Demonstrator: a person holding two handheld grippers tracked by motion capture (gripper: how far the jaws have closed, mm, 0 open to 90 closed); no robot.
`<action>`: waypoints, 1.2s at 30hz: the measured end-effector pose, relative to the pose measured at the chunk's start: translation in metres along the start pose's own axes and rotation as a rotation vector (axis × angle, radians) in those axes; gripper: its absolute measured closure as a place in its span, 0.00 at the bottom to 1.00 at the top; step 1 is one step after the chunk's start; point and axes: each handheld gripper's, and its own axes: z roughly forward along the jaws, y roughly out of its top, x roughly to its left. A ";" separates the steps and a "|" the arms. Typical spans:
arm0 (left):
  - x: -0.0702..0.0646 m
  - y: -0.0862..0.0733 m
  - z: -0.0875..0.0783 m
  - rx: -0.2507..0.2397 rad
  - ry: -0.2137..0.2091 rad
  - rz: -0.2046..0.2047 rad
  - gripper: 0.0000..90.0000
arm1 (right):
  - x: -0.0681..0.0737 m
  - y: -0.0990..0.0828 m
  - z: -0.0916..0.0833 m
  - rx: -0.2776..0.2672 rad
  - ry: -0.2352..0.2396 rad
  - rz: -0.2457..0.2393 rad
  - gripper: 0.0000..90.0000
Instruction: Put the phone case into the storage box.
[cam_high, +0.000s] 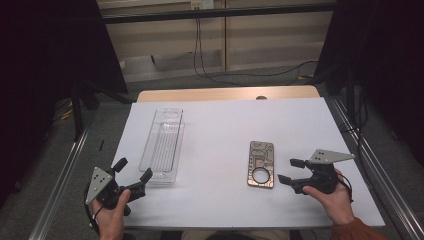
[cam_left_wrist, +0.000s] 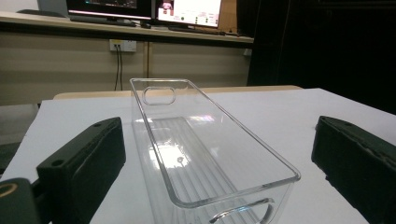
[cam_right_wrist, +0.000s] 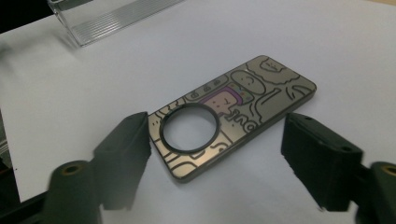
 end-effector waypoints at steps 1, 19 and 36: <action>0.000 0.000 0.000 -0.001 0.001 0.002 0.03 | -0.003 0.006 0.004 0.011 0.010 -0.005 0.35; 0.001 0.000 0.000 -0.005 0.005 0.006 0.03 | -0.015 0.041 0.030 -0.011 0.103 -0.040 0.80; 0.001 -0.001 0.001 0.002 -0.003 0.002 0.03 | -0.017 0.076 0.065 0.129 0.117 -0.124 1.00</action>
